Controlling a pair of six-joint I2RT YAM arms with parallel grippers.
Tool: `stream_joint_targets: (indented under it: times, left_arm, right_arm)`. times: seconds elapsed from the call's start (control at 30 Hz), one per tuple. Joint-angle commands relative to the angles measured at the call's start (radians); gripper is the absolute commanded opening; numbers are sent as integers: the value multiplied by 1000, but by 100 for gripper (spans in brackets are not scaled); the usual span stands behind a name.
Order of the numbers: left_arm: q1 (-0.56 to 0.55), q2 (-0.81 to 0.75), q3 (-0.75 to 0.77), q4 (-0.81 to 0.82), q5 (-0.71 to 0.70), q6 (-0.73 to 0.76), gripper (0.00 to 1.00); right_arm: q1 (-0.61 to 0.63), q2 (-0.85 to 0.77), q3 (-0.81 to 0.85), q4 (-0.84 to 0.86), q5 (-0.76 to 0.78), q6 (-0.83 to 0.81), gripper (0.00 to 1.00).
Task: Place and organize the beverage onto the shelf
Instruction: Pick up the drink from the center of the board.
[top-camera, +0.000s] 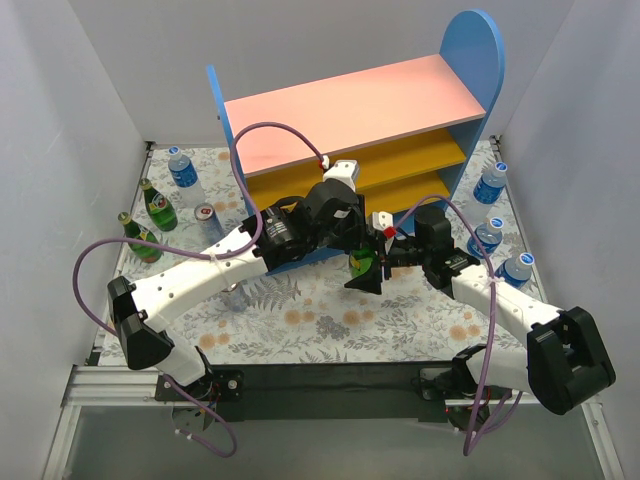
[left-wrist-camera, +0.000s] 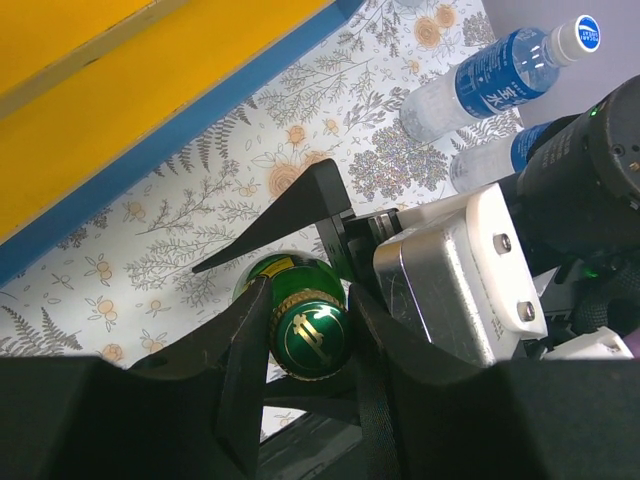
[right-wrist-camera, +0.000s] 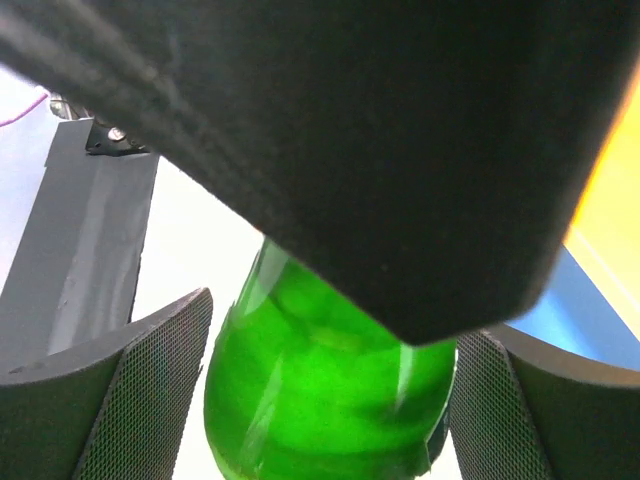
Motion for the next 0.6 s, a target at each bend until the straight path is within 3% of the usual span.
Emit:
stream_joint_targets:
  times: [0.0, 0.57]
  left_arm:
    - [-21, -37, 52, 205, 57, -29, 0]
    - [-21, -40, 110, 119, -1, 15, 0]
  right_arm:
    - [29, 2, 40, 35, 9, -18, 91]
    - [-1, 11, 48, -31, 28, -68, 81]
